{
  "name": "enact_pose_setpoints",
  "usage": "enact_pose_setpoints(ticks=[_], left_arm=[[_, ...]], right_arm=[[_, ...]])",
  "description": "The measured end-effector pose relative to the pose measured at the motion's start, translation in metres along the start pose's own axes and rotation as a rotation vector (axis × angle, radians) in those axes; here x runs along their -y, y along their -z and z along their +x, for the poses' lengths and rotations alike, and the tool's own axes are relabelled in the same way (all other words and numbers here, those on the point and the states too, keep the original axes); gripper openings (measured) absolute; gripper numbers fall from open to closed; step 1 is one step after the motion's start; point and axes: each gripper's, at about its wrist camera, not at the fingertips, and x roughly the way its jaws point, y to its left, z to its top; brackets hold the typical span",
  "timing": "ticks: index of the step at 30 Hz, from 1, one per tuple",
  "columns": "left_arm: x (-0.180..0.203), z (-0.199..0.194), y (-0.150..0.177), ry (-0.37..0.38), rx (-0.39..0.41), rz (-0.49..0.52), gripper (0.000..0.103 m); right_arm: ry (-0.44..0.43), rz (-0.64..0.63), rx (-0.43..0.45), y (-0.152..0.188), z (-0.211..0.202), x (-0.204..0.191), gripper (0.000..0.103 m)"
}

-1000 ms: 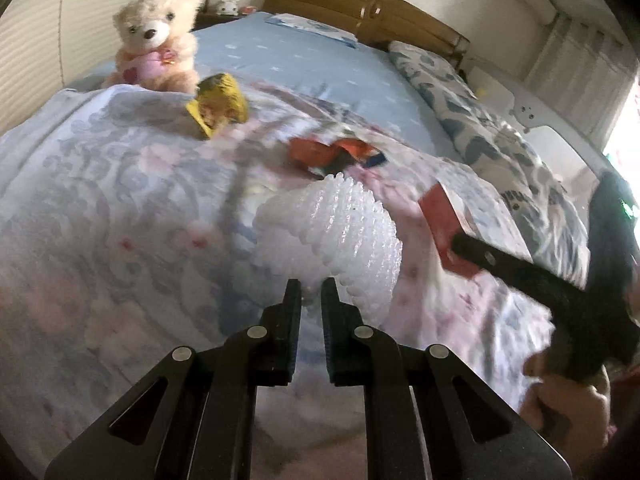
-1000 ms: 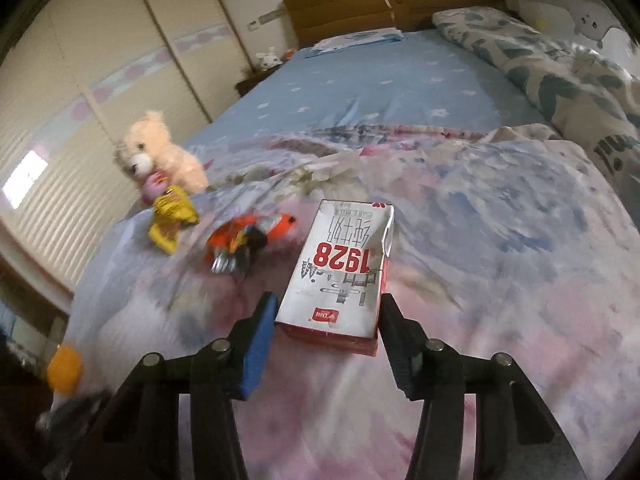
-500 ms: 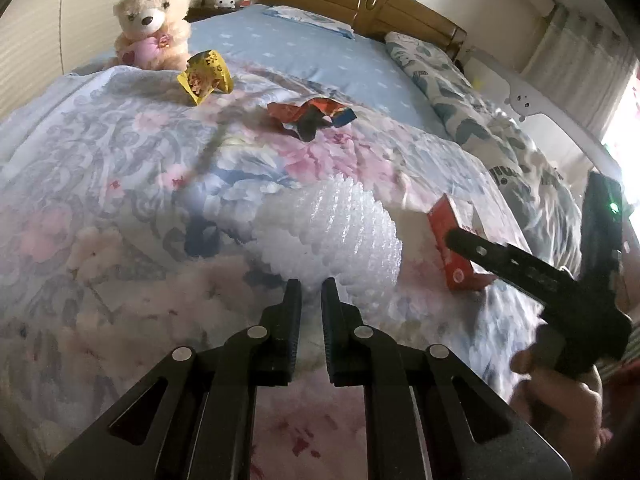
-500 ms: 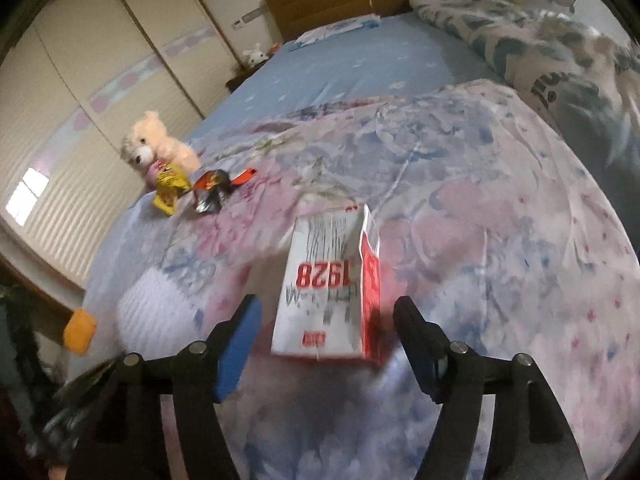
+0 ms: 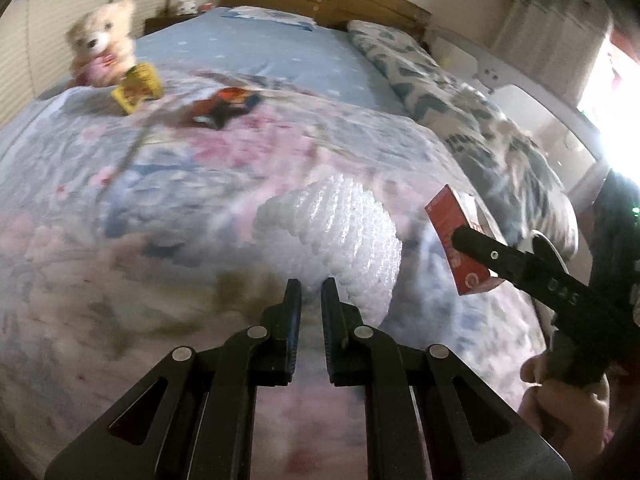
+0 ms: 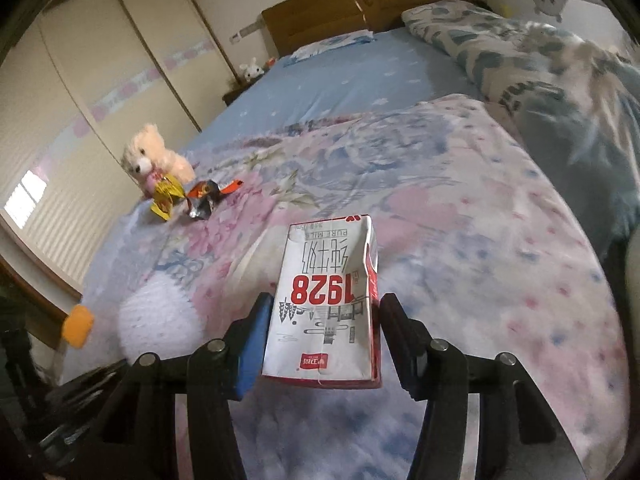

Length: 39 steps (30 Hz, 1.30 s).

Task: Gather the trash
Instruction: 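Carry the white foam net and white milk carton over the trash bin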

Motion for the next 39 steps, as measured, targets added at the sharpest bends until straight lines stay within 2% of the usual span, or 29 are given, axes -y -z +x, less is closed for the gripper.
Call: enact_pose_setpoints(ticks=[12,20,31,39], left_arm=[[0.100,0.005,0.018,0.071,-0.034,0.167,0.009],[0.161,0.008,0.028,0.108,-0.048,0.273,0.009],[0.223,0.017,0.035,0.154,-0.063,0.372,0.009],[0.248,0.021,0.034,0.171,-0.063,0.408,0.009]], right_arm=[[-0.003,0.072,0.080,0.023,-0.084,0.062,0.055],[0.016,0.126,0.128,0.035,-0.123,0.100,0.055],[0.066,0.212,0.186,0.045,-0.161,0.152,0.055],[0.101,0.257,0.216,0.047,-0.177,0.181,0.055]])
